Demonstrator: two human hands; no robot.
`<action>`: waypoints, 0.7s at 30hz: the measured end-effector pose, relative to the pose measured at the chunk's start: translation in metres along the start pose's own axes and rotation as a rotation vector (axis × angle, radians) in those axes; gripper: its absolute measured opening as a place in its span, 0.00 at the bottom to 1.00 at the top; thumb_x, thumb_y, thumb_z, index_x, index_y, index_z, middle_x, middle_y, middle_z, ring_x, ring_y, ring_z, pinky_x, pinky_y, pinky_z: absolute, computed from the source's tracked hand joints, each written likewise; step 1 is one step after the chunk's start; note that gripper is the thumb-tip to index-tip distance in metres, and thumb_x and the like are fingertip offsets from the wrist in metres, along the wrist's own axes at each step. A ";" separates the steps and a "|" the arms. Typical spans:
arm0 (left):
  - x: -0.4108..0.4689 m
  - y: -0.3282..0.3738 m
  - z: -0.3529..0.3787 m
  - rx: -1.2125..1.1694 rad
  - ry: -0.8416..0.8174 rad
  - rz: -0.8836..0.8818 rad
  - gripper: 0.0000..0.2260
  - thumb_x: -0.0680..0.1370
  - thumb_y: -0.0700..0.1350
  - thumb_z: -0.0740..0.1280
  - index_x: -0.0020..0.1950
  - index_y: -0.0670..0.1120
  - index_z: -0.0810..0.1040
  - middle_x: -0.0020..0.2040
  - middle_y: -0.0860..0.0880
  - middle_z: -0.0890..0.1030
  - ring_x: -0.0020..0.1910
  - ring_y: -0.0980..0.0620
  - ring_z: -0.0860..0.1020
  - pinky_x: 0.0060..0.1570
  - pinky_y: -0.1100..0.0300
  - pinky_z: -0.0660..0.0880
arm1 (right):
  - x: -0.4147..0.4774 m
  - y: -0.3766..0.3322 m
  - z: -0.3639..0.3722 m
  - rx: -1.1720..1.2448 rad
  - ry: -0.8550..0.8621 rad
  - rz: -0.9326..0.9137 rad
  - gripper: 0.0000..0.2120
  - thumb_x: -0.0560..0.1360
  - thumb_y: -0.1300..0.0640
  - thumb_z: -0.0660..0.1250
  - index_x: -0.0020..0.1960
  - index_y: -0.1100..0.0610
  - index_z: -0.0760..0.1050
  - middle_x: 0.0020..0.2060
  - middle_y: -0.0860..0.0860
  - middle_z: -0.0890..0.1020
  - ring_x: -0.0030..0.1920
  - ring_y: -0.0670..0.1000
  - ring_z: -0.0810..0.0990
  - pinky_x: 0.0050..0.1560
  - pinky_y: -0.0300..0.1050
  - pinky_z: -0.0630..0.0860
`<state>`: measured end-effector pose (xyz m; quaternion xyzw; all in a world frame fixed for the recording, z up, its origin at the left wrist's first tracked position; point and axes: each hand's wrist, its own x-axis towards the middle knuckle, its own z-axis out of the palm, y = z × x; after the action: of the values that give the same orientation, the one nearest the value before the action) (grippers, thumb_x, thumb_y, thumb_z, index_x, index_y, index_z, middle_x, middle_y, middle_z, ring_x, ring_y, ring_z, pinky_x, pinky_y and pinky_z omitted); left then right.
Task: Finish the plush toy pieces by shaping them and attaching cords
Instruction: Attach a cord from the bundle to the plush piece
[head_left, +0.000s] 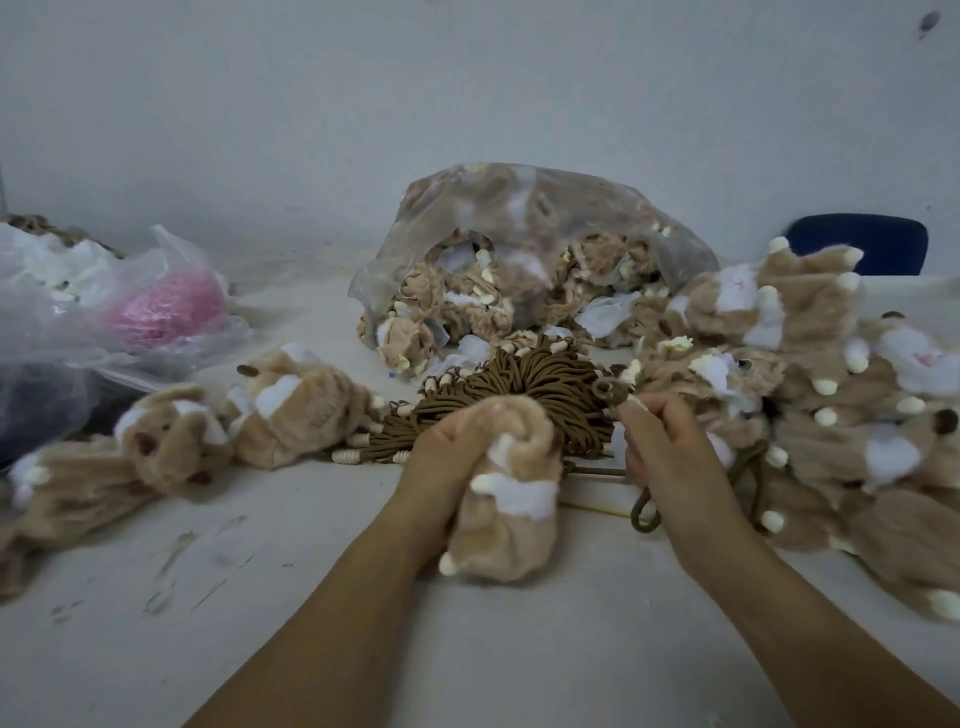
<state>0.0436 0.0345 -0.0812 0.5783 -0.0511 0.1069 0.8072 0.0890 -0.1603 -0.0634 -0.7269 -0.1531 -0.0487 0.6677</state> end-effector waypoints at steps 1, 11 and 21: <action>-0.001 -0.002 0.006 0.114 0.102 0.016 0.14 0.73 0.55 0.74 0.47 0.45 0.82 0.40 0.49 0.82 0.37 0.54 0.79 0.36 0.62 0.77 | -0.002 0.002 0.001 0.008 0.036 -0.031 0.12 0.77 0.42 0.62 0.41 0.49 0.72 0.23 0.41 0.67 0.25 0.43 0.64 0.30 0.44 0.63; -0.007 -0.009 0.028 0.848 0.043 0.336 0.09 0.75 0.57 0.66 0.46 0.53 0.80 0.40 0.57 0.79 0.41 0.60 0.77 0.40 0.72 0.70 | -0.014 0.004 0.005 -0.201 -0.038 -0.289 0.02 0.79 0.51 0.62 0.48 0.45 0.71 0.40 0.39 0.78 0.38 0.39 0.76 0.37 0.34 0.73; -0.009 -0.006 0.030 0.953 -0.071 0.419 0.13 0.74 0.42 0.64 0.40 0.61 0.68 0.39 0.64 0.74 0.37 0.65 0.72 0.36 0.73 0.65 | -0.017 -0.003 0.000 -0.199 -0.074 -0.228 0.12 0.73 0.37 0.58 0.52 0.39 0.74 0.47 0.38 0.79 0.50 0.34 0.76 0.46 0.25 0.69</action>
<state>0.0374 0.0032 -0.0784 0.8622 -0.1387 0.2577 0.4135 0.0722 -0.1623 -0.0650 -0.7688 -0.2535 -0.1122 0.5763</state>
